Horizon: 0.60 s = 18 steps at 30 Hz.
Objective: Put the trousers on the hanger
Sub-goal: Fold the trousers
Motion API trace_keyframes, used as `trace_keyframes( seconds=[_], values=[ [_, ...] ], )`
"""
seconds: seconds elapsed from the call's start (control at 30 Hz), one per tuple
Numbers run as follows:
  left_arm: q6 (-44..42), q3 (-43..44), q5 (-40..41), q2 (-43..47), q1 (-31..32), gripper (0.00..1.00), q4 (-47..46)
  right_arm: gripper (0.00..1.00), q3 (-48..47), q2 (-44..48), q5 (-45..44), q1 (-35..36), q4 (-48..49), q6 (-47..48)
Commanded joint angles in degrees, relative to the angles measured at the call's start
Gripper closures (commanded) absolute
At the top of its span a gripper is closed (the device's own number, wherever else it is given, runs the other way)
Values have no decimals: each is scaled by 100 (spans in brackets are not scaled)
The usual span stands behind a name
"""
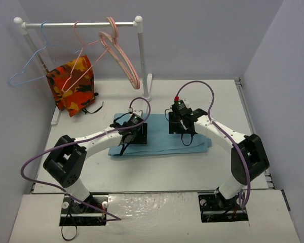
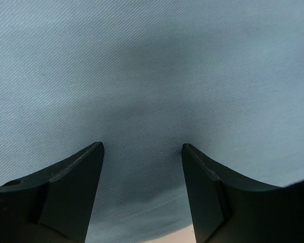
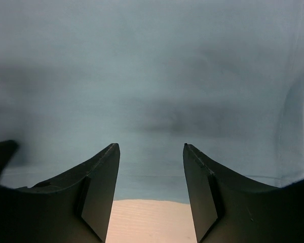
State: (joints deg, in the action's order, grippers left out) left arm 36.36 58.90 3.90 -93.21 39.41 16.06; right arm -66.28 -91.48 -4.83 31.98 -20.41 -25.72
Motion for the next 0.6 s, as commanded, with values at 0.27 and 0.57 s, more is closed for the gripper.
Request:
trace_keyframes(
  seconds=[0.27,0.57],
  values=[
    [303,-513,-272,296,-372,43,-478,55,1907,726,-67,-2068,460,-251],
    [447,-1091,-197,1704,-724,46,-586,66,1386,1229,1597,-2179,990,-34]
  ],
)
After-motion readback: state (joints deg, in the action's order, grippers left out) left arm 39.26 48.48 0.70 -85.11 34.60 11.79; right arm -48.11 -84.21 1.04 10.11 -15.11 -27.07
